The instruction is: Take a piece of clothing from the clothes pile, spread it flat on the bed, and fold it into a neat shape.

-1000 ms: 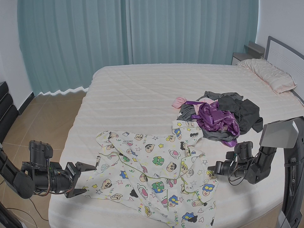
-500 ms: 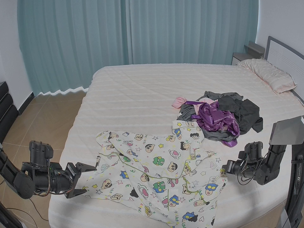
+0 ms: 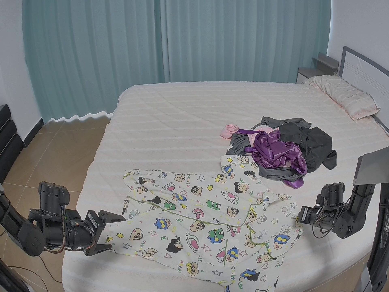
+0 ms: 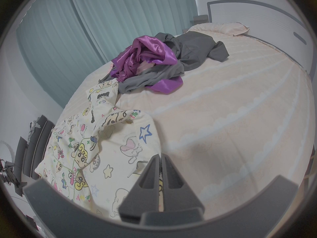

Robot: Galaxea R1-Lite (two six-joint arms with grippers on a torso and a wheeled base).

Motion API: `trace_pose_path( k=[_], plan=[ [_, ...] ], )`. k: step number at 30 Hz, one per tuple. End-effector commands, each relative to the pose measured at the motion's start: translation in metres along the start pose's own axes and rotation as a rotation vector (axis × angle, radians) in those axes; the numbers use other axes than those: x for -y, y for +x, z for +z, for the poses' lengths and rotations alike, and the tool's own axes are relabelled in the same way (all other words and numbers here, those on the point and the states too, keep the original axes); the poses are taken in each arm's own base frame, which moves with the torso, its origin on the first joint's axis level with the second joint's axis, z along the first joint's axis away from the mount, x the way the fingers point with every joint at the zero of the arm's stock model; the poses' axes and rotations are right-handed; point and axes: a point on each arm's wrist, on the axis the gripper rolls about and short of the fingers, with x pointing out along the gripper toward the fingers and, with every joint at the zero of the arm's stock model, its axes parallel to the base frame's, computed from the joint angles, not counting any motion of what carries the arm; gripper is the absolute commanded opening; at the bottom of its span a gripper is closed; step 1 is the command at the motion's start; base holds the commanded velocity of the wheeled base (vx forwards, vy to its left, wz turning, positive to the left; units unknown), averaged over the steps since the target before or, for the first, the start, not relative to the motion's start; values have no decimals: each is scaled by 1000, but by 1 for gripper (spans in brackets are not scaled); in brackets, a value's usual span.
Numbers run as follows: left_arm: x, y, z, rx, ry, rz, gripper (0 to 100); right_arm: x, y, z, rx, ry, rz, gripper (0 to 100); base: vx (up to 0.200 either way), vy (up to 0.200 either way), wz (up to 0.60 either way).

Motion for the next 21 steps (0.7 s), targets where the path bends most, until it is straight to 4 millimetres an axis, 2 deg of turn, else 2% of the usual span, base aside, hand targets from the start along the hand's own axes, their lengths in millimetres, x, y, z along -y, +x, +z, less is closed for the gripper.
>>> trace_pose_path(
  k=[1, 6, 7, 10, 18, 21],
  plan=[
    [0, 0, -1, -5, 3, 1, 100, 2, -1, 3, 15, 7, -6, 0, 0, 0, 0],
    [0, 1, -1, -5, 3, 0, 100, 4, -1, 1, 49, 9, -13, 0, 0, 0, 0],
    [0, 0, -2, -8, 4, -1, 100, 2, 0, 2, 70, 16, 1, 100, 0, 0, 0],
    [-1, 1, -3, -13, 3, 5, 100, 2, -4, 4, 111, 16, 11, 100, 0, 0, 0],
    [-3, 1, -6, -24, 4, 12, 100, -3, -35, 5, 185, 78, 19, 100, 0, 0, 0],
    [-2, 2, -8, -30, 5, 13, 100, -9, -49, -4, 157, 78, 42, 100, 0, 0, 0]
  ],
)
